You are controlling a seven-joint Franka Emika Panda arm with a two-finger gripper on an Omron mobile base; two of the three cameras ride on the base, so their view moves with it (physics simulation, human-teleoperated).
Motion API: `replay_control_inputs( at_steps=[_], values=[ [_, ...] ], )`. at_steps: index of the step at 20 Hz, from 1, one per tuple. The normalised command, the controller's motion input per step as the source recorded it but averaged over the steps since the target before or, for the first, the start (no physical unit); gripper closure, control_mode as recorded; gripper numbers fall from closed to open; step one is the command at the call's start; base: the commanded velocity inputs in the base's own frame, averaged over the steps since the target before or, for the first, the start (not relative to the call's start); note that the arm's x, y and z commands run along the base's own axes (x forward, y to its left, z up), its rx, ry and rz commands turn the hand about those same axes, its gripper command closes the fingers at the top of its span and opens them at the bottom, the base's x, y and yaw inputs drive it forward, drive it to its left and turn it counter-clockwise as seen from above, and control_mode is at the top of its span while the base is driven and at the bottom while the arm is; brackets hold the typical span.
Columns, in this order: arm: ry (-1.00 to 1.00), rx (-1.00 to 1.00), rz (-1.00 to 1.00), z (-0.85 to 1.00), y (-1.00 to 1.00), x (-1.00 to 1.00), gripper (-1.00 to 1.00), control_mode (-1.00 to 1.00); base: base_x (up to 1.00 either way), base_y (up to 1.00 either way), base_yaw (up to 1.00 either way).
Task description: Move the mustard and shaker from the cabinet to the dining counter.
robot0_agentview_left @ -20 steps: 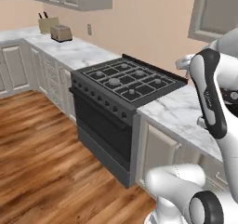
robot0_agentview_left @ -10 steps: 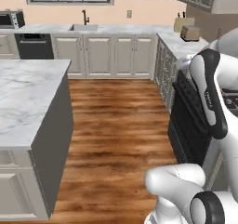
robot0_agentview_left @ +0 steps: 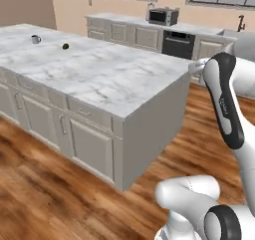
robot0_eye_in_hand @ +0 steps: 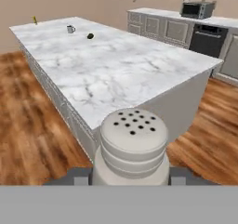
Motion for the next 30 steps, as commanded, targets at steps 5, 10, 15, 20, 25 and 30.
replay_control_inputs(
  at_steps=[5,10,15,20,25,30],
  values=[
    [0.0,0.0,0.0,0.0,0.0,0.0,1.0,1.0,-0.13,0.01,1.0],
    [0.0,0.0,0.0,0.0,0.0,0.0,1.0,1.0,0.33,0.09,0.87],
    [0.0,0.0,0.0,0.0,0.0,0.0,1.0,1.0,1.0,0.01,0.07],
    [0.0,0.0,0.0,0.0,0.0,0.0,1.0,1.0,1.0,0.1,0.13],
    [0.0,0.0,0.0,0.0,0.0,0.0,1.0,1.0,1.0,0.0,0.31],
    [0.0,0.0,0.0,0.0,0.0,0.0,1.0,1.0,1.0,-0.03,0.03]
  ],
)
